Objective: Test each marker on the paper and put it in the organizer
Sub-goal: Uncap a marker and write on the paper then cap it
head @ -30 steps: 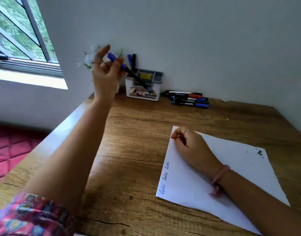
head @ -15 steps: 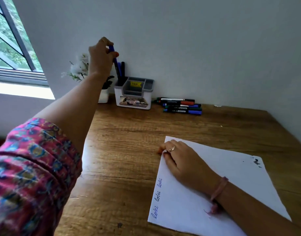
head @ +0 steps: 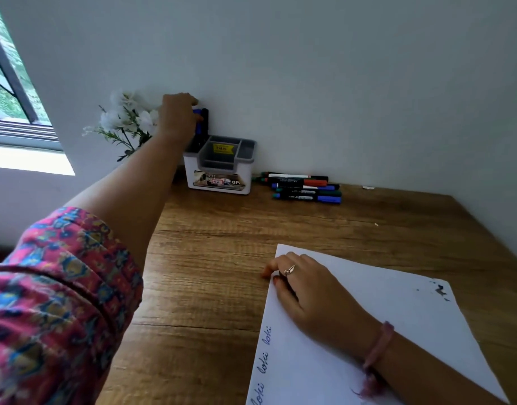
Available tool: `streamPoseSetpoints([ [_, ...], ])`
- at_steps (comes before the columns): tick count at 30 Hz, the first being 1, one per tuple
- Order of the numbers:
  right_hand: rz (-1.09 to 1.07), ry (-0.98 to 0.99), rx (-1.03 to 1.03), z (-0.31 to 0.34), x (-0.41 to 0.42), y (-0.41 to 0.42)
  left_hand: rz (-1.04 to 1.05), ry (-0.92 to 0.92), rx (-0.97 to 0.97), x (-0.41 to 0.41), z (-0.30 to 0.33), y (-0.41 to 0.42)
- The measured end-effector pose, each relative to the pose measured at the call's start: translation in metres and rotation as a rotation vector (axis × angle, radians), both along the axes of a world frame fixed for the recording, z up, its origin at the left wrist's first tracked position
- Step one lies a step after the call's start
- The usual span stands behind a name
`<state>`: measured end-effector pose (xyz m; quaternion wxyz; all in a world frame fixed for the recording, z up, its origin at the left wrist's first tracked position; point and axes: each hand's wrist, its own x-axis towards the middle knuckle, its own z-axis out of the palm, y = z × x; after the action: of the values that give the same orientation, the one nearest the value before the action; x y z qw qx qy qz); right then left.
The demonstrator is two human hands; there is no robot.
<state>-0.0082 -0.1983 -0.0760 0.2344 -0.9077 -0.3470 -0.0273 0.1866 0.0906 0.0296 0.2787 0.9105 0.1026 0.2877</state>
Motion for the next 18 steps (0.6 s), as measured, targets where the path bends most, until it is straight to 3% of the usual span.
streamPoseSetpoints([
  [8, -0.010, 0.000, 0.003, -0.001, -0.001, 0.000, 0.058, -0.058, 0.279, -0.024, 0.023, -0.031],
  [13, -0.009, 0.006, 0.005, 0.000, -0.001, 0.000, -0.222, -0.097, 0.347, -0.050, 0.002, -0.091],
  [18, 0.000, -0.010, 0.013, -0.001, -0.001, -0.001, -0.450, 0.092, 0.459, -0.054, -0.046, -0.134],
])
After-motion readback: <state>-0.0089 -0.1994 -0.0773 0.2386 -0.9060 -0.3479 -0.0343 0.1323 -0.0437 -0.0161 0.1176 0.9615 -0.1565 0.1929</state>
